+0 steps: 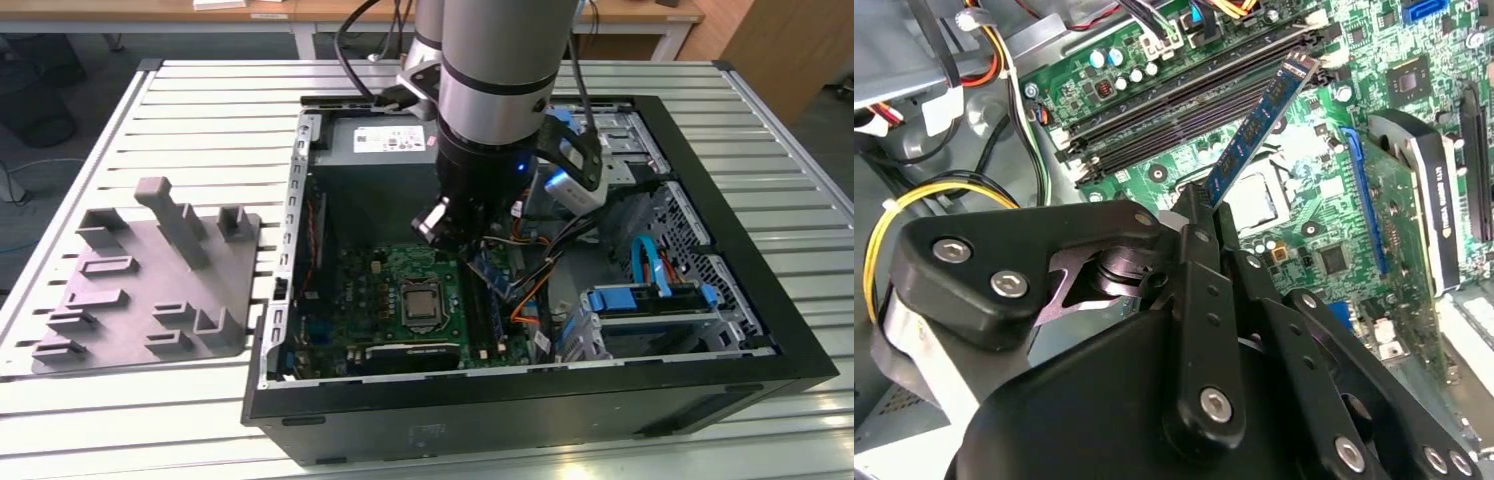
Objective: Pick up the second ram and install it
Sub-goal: 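Insert the second ram into the second slot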
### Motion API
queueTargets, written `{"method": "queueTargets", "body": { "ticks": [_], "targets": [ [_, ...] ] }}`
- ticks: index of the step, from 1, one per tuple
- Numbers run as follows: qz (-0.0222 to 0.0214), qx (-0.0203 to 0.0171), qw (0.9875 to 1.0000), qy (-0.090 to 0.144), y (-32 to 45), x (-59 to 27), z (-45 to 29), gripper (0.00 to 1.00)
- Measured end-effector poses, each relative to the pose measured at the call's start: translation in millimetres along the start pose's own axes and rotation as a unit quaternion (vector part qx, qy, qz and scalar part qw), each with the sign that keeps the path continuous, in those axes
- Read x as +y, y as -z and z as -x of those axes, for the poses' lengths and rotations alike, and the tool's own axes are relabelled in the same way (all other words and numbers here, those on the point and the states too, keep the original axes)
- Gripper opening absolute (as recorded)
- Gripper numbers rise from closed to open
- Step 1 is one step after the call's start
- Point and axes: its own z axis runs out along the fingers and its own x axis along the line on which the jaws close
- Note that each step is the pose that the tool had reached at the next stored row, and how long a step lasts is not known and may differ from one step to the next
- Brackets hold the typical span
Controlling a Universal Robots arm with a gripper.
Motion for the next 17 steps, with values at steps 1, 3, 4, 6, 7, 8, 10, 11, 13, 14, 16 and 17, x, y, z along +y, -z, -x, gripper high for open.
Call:
{"method": "queueTargets", "body": {
  "ticks": [1, 3, 4, 6, 7, 8, 10, 11, 13, 14, 16, 17],
  "targets": [
    [-0.0001, 0.0000, 1.0000, -0.004, 0.0, 0.0, 0.0, 0.14],
    [-0.0004, -0.0001, 0.9999, -0.011, 0.0, 0.0, 0.0, 0.14],
    [-0.0005, -0.0002, 0.9999, -0.014, -0.1, 0.0, 0.0, 0.14],
    [-0.0008, -0.0003, 0.9997, -0.023, -0.1, 0.0, 0.0, 0.14],
    [-0.0009, -0.0003, 0.9996, -0.027, -0.1, 0.0, 0.0, 0.14],
    [-0.0011, -0.0004, 0.9995, -0.032, -0.1, 0.0, 0.0, 0.14],
    [-0.0014, -0.0005, 0.9992, -0.041, -0.2, 0.0, 0.0, 0.14],
    [-0.0016, -0.0005, 0.9990, -0.045, -0.2, 0.0, 0.0, 0.14],
    [-0.0019, -0.0006, 0.9986, -0.053, -0.2, 0.0, 0.0, 0.14],
    [-0.0020, -0.0006, 0.9983, -0.057, -0.3, 0.0, 0.0, 0.14],
    [-0.0023, -0.0007, 0.9979, -0.065, -0.3, 0.0, 0.0, 0.14],
    [-0.0025, -0.0007, 0.9976, -0.069, -0.3, 0.0, 0.0, 0.14]
  ]
}}
